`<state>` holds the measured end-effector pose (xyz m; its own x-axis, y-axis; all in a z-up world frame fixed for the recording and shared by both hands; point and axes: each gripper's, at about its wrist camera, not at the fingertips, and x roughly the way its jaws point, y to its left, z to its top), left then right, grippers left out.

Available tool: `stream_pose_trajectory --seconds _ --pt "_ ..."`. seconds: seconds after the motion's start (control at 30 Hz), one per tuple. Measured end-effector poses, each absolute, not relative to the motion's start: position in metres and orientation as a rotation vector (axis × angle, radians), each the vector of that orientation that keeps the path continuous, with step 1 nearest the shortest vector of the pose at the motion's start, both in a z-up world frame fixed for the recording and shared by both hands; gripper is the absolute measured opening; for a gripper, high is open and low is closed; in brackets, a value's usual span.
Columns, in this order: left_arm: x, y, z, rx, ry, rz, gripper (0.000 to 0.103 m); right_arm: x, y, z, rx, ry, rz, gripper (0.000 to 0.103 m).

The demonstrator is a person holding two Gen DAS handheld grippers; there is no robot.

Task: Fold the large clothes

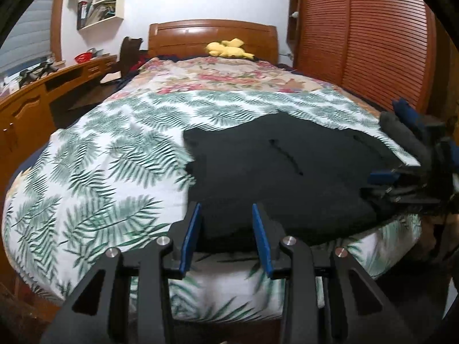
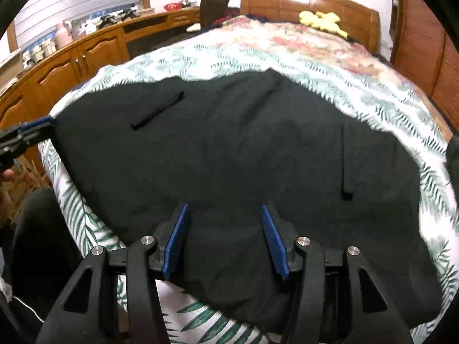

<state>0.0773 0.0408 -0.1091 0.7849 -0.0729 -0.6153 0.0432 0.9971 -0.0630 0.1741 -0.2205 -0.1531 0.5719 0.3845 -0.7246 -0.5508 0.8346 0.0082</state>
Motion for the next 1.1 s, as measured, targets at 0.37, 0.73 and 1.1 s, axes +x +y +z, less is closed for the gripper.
stream_pose_trajectory --seconds 0.37,0.73,1.1 --pt "0.085 0.059 -0.137 -0.049 0.751 -0.003 0.041 0.176 -0.210 -0.177 -0.261 0.774 0.591 0.054" --pt "0.084 0.056 -0.148 -0.053 0.797 0.006 0.041 0.172 -0.212 -0.167 -0.215 0.738 0.674 0.054" --pt "0.086 0.051 -0.144 -0.086 0.763 -0.025 0.018 0.171 -0.205 -0.180 -0.257 0.763 0.636 0.054"
